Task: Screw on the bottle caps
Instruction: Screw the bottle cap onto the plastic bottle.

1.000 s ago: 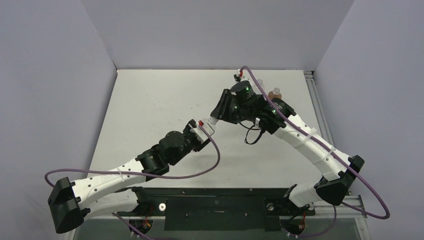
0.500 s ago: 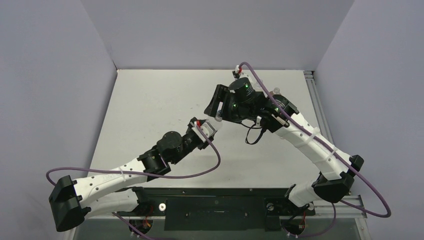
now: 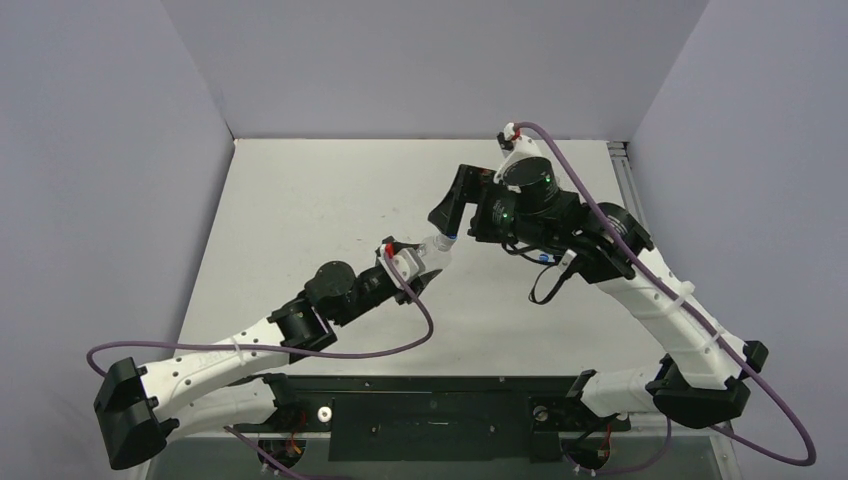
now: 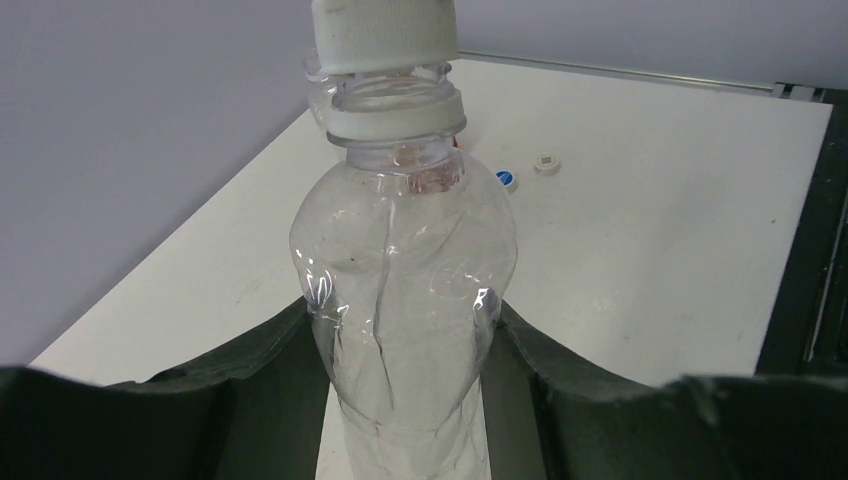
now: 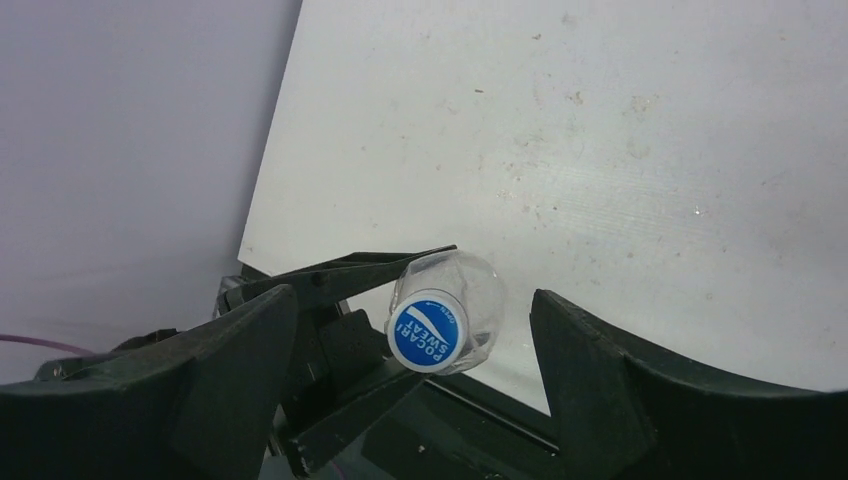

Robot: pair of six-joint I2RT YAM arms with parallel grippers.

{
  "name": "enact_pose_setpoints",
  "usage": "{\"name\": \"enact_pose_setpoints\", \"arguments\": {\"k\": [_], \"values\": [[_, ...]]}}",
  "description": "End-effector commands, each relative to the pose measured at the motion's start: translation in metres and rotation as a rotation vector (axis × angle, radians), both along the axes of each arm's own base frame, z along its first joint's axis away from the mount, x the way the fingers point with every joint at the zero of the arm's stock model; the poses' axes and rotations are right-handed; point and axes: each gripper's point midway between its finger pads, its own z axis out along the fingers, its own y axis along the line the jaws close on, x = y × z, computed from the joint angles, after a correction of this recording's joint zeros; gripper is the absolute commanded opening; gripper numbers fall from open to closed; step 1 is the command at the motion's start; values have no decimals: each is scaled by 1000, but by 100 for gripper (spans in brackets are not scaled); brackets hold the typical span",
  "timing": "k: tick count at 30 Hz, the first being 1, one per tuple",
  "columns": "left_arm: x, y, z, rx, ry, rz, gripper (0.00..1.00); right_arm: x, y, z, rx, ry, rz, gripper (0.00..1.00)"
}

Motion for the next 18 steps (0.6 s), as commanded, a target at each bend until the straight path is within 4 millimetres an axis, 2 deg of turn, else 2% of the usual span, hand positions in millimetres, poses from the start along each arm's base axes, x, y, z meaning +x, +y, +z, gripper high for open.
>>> {"name": "enact_pose_setpoints", "arguments": {"k": [1,7,12,18], "values": [[-23,-3,30,-105,-13,-142,15,-18,-11,31,-8,-146,126,82],[-49,1,30,-101,23,-283,15,-51,-21,41,-74,-266,369,78],[-70,6,35,-121,59,-377,15,-87,-11,35,-29,-280,592,63],[-88,10,38,-133,82,-452,15,-105,-1,29,3,-273,716,57]]}}
